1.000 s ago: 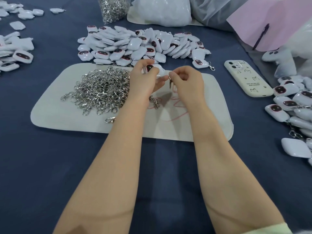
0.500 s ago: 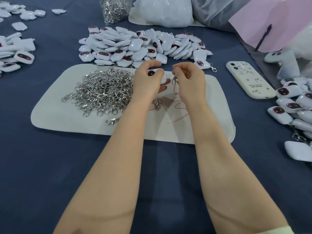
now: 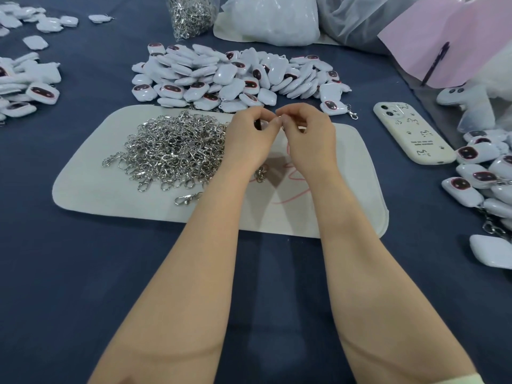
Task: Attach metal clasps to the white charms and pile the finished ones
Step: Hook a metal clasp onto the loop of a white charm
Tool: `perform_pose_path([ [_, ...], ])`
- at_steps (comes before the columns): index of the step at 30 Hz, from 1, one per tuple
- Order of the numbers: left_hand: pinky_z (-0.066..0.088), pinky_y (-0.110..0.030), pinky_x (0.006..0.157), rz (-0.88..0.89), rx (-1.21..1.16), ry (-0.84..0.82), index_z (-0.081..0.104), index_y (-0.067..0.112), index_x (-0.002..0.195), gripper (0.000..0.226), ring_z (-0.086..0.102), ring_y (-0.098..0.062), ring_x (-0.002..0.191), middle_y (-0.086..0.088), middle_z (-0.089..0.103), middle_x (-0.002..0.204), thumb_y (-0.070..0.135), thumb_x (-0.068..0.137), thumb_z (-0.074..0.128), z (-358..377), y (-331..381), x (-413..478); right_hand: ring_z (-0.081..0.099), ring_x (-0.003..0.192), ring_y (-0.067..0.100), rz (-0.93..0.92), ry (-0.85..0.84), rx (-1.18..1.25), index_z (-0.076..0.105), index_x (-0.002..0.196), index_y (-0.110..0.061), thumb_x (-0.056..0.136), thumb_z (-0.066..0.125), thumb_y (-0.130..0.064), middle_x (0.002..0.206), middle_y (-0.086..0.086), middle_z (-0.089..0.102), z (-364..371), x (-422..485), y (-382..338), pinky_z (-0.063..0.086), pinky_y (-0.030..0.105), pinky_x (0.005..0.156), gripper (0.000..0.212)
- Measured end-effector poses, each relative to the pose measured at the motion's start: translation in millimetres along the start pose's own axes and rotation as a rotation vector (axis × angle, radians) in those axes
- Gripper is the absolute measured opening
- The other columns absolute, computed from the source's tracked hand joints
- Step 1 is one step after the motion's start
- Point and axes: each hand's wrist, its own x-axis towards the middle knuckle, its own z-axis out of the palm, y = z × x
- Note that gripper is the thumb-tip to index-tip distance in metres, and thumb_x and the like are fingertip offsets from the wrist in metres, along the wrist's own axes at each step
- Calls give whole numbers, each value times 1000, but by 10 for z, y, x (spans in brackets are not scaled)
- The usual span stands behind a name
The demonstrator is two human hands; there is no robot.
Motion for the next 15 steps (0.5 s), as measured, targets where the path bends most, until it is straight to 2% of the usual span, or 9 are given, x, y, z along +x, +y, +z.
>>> perform_pose_path([
  [3,53,-45,82,-27,-19,8,63,18,80,8,61,-25,78,-16,67,83,16,88,60,-7,-2,-1,59,88,5,-5,4,24,66,104,-15,93,48,-6,96,-6,66,6,-8,-16,44,11,79,23],
  [6,53,-45,83,-44,-39,35,59,24,73,18,59,-20,76,-6,63,74,16,89,59,-14,-9,19,61,92,8,30,32,109,62,102,-17,94,41,-4,90,-5,66,-5,-3,-37,46,19,84,26],
  [11,53,-44,83,-34,-51,72,60,21,78,13,61,-27,82,-7,63,77,16,90,58,-11,-19,33,55,74,-3,1,49,108,59,89,-18,87,57,-8,79,-17,59,11,-32,-54,45,11,72,10],
  [13,53,-39,79,-16,-39,83,60,21,79,13,62,-27,81,-3,61,74,15,90,58,-6,-31,38,53,70,-4,-12,36,110,57,87,-16,85,61,-8,77,-16,57,27,-47,-56,43,8,69,9],
  [15,48,-28,68,11,-13,90,61,20,80,12,56,-18,68,-1,60,73,14,90,58,-1,-43,43,53,68,-4,-10,33,114,56,87,-16,85,62,-7,76,-16,56,32,-48,-57,43,8,68,11],
])
